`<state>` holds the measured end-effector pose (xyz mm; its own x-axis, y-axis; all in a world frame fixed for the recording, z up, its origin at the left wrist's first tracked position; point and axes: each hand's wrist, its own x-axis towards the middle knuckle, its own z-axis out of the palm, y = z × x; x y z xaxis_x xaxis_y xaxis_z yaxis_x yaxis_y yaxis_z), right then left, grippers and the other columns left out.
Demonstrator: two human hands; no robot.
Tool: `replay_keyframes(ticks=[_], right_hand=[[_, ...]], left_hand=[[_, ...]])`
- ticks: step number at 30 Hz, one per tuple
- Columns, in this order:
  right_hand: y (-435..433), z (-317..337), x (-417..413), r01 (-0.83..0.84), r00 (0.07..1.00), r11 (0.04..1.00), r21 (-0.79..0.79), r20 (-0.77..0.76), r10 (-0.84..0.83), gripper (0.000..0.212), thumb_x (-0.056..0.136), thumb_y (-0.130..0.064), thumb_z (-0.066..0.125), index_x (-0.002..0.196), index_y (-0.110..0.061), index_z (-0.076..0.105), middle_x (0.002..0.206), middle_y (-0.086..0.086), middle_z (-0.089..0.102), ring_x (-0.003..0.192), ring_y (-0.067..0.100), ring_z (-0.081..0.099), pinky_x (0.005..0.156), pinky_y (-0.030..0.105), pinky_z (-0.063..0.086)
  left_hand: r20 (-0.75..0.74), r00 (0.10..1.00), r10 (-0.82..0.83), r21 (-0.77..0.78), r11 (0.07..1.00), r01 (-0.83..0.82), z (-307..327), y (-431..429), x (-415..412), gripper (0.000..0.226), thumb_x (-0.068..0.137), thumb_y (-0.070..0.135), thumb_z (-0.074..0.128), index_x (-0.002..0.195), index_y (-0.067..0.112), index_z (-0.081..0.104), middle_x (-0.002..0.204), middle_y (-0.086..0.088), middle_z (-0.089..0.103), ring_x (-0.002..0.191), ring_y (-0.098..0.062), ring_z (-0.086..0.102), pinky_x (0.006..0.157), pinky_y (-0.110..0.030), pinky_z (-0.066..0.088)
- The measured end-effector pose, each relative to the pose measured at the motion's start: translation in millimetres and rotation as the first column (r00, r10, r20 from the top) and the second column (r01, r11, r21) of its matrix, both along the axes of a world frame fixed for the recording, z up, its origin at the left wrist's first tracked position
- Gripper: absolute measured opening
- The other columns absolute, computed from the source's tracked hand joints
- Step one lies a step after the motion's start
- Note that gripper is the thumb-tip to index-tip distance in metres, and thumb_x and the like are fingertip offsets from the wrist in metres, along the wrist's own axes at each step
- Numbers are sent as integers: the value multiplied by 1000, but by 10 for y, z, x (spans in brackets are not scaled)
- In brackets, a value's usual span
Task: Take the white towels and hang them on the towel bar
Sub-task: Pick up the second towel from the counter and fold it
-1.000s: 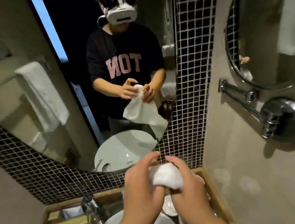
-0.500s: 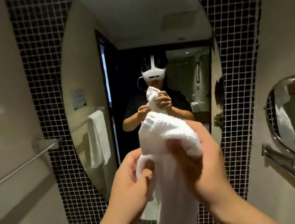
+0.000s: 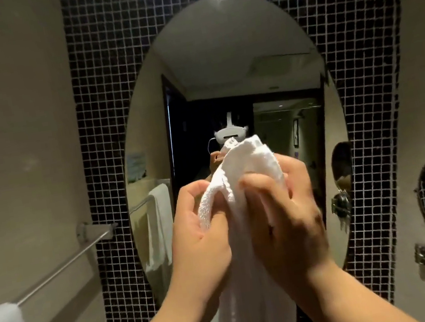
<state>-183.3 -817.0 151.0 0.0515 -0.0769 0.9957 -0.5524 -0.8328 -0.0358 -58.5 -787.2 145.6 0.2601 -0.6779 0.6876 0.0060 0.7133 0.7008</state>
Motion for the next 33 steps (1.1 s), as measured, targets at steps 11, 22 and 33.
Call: replay_keyframes(ticks=[11,22,33], right_hand=[[-215,-13,-164,-219,975,850,478,149,168,36,96,-49,52,114,-32,77,124,-14,60,121,4,56,99,23,48],[-229,174,-192,-649,761,511,564,495,420,33,96,-41,49,99,-25,78,100,9,78,95,33,74,79,46,63],[-378,578,-581,-409,822,892,192,502,269,41,98,6,41,89,-24,68,85,-3,69,83,15,63,76,39,52]], left_hand=[[107,981,-162,-59,984,169,158,-111,-32,49,76,-22,48,102,16,63,93,-7,78,86,-17,75,63,-18,55],[78,987,-143,-82,985,149,315,-266,265,64,72,-22,36,86,32,68,85,1,72,76,-12,65,60,-18,51],[-149,942,302,-341,878,-336,535,-663,916,41,73,-30,64,96,5,63,87,8,74,85,-8,68,78,-18,54]])
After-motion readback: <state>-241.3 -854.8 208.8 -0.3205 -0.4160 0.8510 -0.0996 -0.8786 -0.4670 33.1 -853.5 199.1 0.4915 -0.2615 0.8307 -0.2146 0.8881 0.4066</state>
